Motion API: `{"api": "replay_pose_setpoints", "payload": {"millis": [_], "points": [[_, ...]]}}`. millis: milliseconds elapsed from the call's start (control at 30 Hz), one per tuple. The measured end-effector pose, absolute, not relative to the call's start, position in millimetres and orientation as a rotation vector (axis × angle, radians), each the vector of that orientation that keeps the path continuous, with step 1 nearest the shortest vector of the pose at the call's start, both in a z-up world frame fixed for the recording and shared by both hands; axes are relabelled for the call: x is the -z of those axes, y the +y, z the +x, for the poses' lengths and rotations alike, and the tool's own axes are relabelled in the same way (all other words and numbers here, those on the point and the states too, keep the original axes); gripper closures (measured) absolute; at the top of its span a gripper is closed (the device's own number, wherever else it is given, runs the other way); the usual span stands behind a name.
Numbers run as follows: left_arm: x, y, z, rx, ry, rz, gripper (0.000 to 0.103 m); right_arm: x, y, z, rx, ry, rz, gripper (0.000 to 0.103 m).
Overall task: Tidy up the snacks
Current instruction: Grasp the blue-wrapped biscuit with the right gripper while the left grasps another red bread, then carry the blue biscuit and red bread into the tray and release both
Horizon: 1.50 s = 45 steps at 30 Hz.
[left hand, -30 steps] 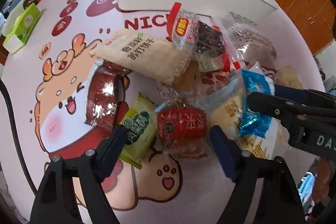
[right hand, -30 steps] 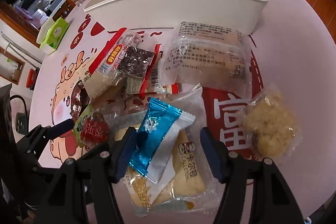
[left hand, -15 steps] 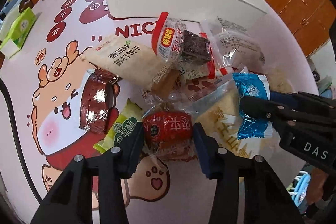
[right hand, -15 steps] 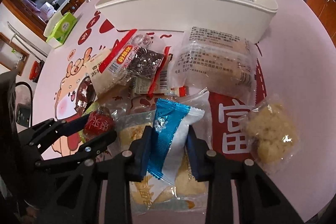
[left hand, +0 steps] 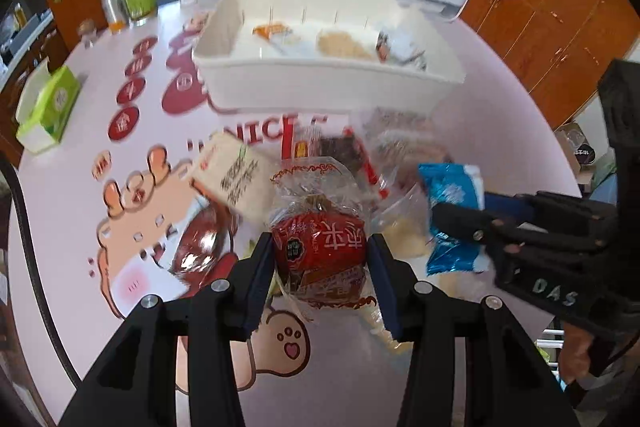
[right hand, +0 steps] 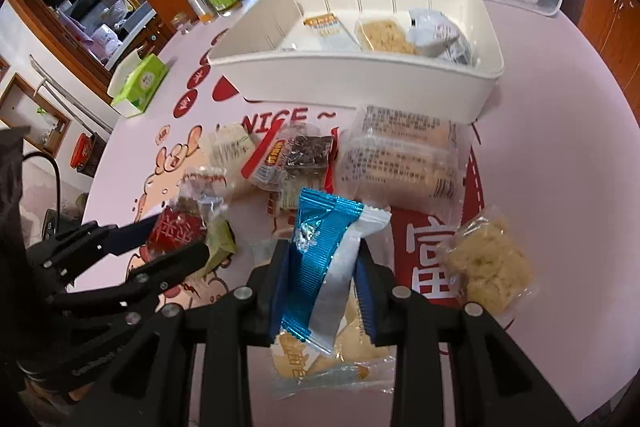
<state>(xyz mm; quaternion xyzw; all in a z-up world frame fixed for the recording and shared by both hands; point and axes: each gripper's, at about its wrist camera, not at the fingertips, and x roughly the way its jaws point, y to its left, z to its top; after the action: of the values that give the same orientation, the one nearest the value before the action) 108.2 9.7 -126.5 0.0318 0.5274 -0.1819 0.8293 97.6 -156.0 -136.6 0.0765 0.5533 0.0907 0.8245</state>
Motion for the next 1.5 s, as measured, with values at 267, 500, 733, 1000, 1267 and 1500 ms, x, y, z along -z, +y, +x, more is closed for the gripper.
{"api": "replay_pose_setpoints", "payload": {"millis": [267, 500, 733, 1000, 1267, 1500], "points": [[85.1, 7.7, 119.4, 0.376, 1.034, 0.099, 0.058, 104.8, -156.4, 98.3, -0.196, 1.107, 0.153, 0.072], [55.2, 7.9, 144.9, 0.342, 0.964, 0.129, 0.058, 78.2, -161.7, 111.1, -0.173, 1.044, 0.103, 0.072], [16.8, 2.6, 173.3, 0.304, 0.855, 0.175, 0.058, 36.1, -173.0, 137.8, -0.127, 0.935, 0.043, 0.072], [-17.4, -7.8, 206.1, 0.265, 0.751, 0.204, 0.058, -16.4, -187.2, 181.5, -0.064, 0.796, 0.004, 0.072], [-21.2, -22.2, 251.4, 0.227, 0.724, 0.185, 0.058, -38.7, -198.3, 223.6, -0.037, 0.744, 0.027, 0.072], [7.8, -35.4, 294.3, 0.205, 0.794, 0.137, 0.058, -11.1, -202.4, 261.9, -0.03, 0.812, 0.055, 0.072]]}}
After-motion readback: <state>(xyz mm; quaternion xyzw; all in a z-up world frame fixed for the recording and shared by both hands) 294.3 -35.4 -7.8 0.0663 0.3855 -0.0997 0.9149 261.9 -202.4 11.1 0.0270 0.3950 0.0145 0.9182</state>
